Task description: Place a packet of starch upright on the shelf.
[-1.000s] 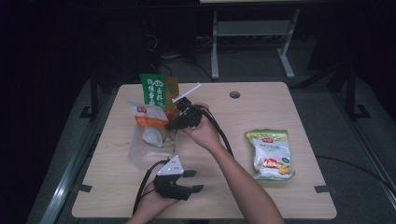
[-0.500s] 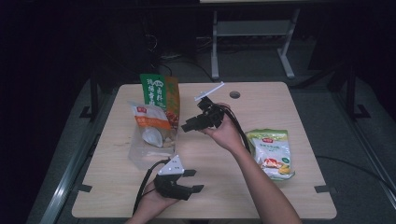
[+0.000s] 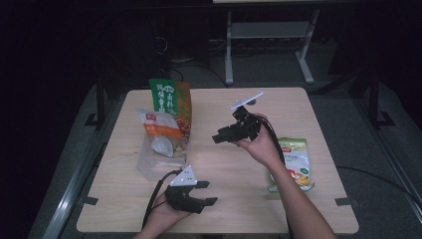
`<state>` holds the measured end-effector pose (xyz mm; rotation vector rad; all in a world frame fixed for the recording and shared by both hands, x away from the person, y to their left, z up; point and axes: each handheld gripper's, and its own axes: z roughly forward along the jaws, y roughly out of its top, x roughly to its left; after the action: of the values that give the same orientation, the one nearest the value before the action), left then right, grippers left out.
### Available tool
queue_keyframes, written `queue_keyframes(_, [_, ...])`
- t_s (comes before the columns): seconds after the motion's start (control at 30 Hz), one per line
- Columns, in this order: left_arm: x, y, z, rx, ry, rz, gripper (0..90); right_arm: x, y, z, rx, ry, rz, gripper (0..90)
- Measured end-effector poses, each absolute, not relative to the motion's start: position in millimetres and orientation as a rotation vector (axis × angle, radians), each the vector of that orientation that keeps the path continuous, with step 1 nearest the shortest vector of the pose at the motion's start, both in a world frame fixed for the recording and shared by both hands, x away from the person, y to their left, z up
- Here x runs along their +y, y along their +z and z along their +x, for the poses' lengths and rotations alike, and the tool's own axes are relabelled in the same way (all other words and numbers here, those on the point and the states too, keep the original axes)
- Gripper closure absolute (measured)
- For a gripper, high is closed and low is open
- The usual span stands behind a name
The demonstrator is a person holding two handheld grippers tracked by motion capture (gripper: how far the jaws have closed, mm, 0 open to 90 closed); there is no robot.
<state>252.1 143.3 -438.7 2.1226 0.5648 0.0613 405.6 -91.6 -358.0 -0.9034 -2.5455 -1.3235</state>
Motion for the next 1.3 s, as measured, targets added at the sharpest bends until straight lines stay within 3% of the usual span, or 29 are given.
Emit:
queue_keyframes(0.77, [130, -434, 252, 0.568, 0.026, 2.103, 36.9, -181, -368, 375, -2.525, -1.295, -1.078, 45.6])
queue_keyframes(1.3, [83, -423, 267, 0.512, 0.017, 2.102, 36.8, -245, -386, 350, -2.536, -1.23, -1.265, 44.4])
